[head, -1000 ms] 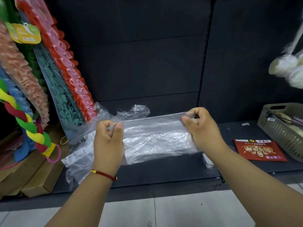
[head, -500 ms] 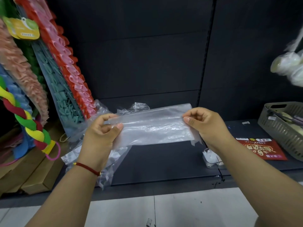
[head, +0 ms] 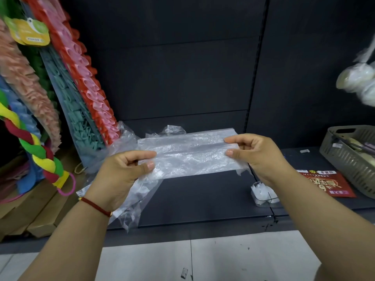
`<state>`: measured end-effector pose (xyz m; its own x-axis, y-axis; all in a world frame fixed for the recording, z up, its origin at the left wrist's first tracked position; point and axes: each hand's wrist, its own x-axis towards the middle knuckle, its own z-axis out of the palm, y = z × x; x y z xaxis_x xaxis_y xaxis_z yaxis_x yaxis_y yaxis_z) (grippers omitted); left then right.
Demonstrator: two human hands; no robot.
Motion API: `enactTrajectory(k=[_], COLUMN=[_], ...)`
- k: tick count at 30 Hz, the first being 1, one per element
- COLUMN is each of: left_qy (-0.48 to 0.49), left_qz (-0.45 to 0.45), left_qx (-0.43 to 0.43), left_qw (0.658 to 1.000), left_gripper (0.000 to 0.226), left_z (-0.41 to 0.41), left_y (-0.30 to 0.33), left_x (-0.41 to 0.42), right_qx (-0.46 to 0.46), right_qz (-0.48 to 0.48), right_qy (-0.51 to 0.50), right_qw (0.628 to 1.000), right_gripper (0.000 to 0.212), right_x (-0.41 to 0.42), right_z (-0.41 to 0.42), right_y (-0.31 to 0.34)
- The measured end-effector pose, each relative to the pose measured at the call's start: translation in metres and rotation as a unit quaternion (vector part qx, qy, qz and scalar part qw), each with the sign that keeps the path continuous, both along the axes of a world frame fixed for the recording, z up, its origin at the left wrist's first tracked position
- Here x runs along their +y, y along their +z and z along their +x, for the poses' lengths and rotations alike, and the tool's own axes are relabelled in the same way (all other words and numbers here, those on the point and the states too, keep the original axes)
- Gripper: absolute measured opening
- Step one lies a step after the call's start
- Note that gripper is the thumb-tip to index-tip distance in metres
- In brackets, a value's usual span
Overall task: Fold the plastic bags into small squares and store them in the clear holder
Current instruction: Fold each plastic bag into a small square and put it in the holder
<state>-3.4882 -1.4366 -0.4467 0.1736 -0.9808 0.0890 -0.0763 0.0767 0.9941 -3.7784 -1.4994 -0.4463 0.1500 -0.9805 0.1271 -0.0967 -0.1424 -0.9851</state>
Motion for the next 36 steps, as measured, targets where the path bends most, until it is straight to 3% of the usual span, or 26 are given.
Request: enactTrajectory(k=[8,14,19,27,32,36], left_qy=[0.035,0.09,0.095,0.103,0.036,-0.025], left_qz=[0.003,-0.022,-0.038,-0.063,-0.087,-0.075], left_qx=[-0.046,-0.204,-0.267,-0.08,-0.083,-0.088], left_qw=[0.998,0.974,0.958,0.989,0.992,0.993], left_gripper=[0.031,0.021,0.015,0.012,0.01,0.017], left_z=[0.009,0.004,0.0,-0.011,-0.024,-0.036], left_y=[-0.004,0.001,0.005,0.01,0.015,0.015], left_x=[-0.003,-0.002,-0.001,0.0,0.001,0.0], right_qx=[0.07,0.128,0.205,0.31,0.17,0.117], right_qz=[-0.013,-0.036,-0.027,0.073,0.133,0.121], right_qy=[0.003,-0.019,-0.011,0.16,0.249,0.245], right_qw=[0.997,0.991,0.978,0.934,0.944,0.955], right_gripper=[0.031,0.021,0.014,0.014,0.019,0.009], right_x=[0.002,0.0,-0.003,0.006,0.023,0.036], right_z=[0.001,0.003,0.004,0.013,0.033,0.053], right_y=[0.001,-0.003,-0.007,-0.019,-0.021,-0.026])
